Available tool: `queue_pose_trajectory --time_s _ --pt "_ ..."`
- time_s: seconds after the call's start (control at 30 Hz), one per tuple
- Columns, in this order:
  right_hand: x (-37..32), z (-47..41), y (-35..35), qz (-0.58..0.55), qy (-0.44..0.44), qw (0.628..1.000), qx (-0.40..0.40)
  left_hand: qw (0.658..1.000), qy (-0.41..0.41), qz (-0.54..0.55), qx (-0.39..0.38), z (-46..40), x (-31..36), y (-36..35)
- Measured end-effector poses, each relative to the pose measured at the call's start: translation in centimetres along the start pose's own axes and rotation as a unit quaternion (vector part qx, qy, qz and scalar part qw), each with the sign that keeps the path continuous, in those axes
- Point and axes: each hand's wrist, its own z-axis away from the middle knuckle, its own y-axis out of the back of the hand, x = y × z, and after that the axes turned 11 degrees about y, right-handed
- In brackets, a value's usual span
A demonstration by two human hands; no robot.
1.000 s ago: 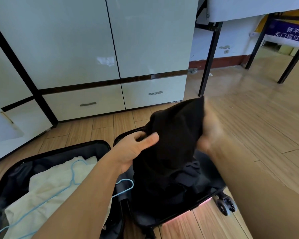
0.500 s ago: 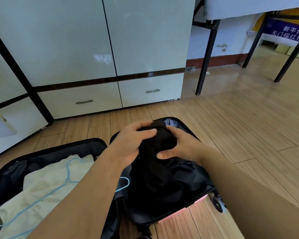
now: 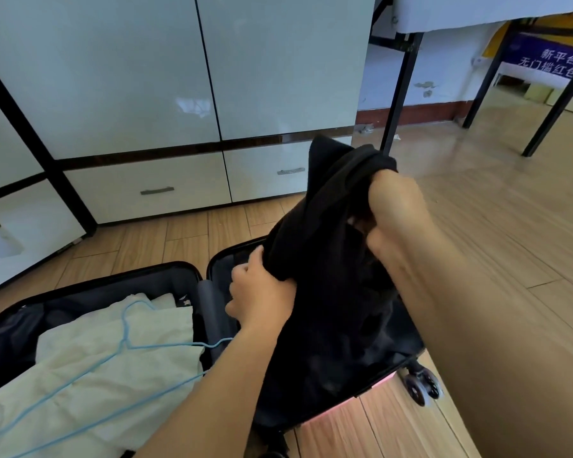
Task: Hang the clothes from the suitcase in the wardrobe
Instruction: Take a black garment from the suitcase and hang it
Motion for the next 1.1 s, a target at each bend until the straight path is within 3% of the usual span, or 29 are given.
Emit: queue_pose_trajectory --time_s 0.1,0.2,0.23,0.3,0.37,0.47,0.6,0.67,0.7,0.77,0.9,0.97,1.03,1.1 --pt "-0.1 -0.7 1.1 0.028 0.094 0.995 0.027 0.969 0.117 0.175 -0.129 -0.9 -1.4 0.7" --pt "2.0 -2.0 3.2 0.082 0.127 0.983 0.103 0.866 0.228 0.366 -0.254 -1.1 -0.6 2.8" --pt "3.0 -2.8 4.0 0.106 0.116 0.980 0.121 0.837 0.234 0.412 -0.273 -1.2 -0.3 3.3" --pt "4.6 -3.4 5.1 0.167 0.072 0.978 0.101 0.812 0.207 0.461 -0.291 -1.4 0.1 4.0" --pt "5.7 -3.2 5.5 0.244 0.044 0.969 0.015 0.798 0.179 0.489 -0.303 -1.2 0.6 4.5" --pt "5.7 -1.5 4.7 0.273 -0.010 0.948 -0.161 0.778 0.175 0.509 -0.324 -0.4 1.8 4.8" --pt "6.6 -0.2 3.1 0.393 -0.043 0.825 -0.405 0.757 0.165 0.505 -0.380 0.2 2.6 4.9" --pt "8.3 -0.1 2.9 0.472 0.012 0.773 -0.425 0.779 0.130 0.471 -0.394 0.1 2.7 5.6" --pt "9.0 -0.6 3.1 0.495 0.040 0.770 -0.400 0.803 0.106 0.439 -0.389 0.0 2.7 5.9" --pt "10.0 -1.6 3.9 0.499 0.078 0.802 -0.319 0.853 0.052 0.360 -0.375 -0.2 2.6 6.3" --pt "9.9 -2.5 4.5 0.404 0.110 0.889 -0.184 0.910 -0.035 0.233 -0.341 -0.9 1.9 6.5" --pt "9.1 -2.7 4.1 0.282 0.061 0.948 -0.135 0.960 -0.073 0.128 -0.240 -1.7 1.3 5.6" --pt "8.2 -2.9 3.9 0.176 0.013 0.977 -0.122 0.990 -0.102 0.020 -0.098 -2.7 0.4 4.2" --pt "7.1 -2.8 3.8 0.115 0.003 0.984 -0.139 0.999 -0.027 0.021 -0.029 -3.2 -0.4 3.2"
